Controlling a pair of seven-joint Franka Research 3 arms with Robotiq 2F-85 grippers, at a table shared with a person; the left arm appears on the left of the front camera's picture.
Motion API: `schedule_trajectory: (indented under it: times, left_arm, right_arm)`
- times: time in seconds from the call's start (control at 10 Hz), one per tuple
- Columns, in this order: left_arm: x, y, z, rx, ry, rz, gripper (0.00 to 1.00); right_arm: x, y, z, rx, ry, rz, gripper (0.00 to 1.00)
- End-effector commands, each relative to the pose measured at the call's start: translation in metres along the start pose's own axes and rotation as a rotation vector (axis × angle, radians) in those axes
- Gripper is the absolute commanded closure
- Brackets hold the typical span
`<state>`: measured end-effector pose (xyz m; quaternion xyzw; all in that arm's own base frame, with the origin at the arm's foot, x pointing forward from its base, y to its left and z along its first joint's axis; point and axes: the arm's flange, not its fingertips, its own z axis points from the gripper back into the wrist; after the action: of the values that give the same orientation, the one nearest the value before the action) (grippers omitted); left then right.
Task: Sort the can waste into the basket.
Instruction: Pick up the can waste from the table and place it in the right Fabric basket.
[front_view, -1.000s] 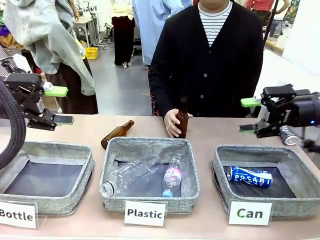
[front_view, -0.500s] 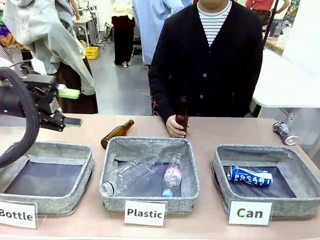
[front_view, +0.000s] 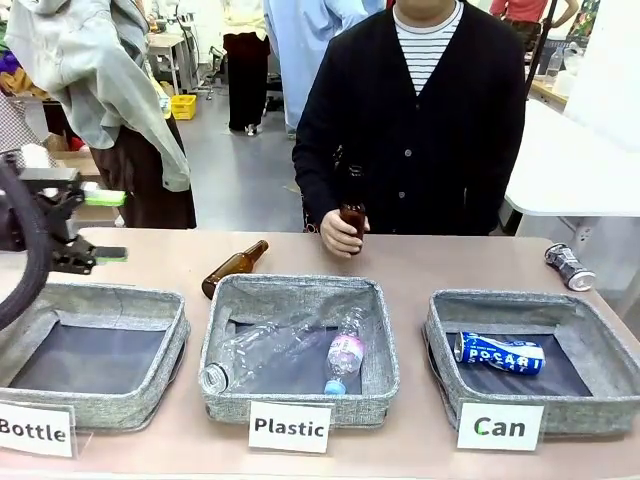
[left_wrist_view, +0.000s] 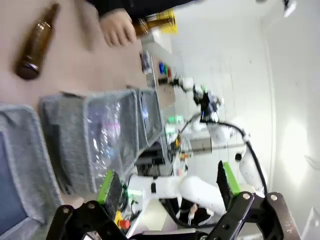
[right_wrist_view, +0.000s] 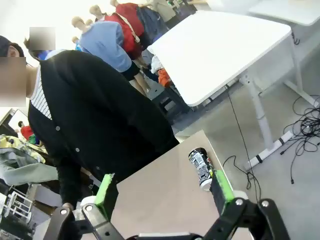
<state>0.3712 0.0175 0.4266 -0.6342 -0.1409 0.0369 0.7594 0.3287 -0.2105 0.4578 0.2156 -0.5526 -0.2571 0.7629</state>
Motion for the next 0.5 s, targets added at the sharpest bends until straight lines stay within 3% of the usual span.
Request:
schedule_trajectory:
  times: [0.0, 0.2, 0.4]
  left_arm:
    - [-0.006, -0.008, -0.024, -0.002, 0.087, -0.022, 0.00]
    - [-0.006, -0.008, -0.024, -0.002, 0.087, -0.022, 0.00]
    - [-0.006, -0.008, -0.024, -0.002, 0.087, -0.022, 0.00]
  right_arm:
    - [0.010, -0.015, 0.009, 0.047, -0.005, -0.005, 0.00]
    - [0.003, -0.003, 0.002, 0.012, -0.001, 0.000, 0.00]
    - [0.016, 0.020, -0.015, 0.008, 0.079, 0.170, 0.00]
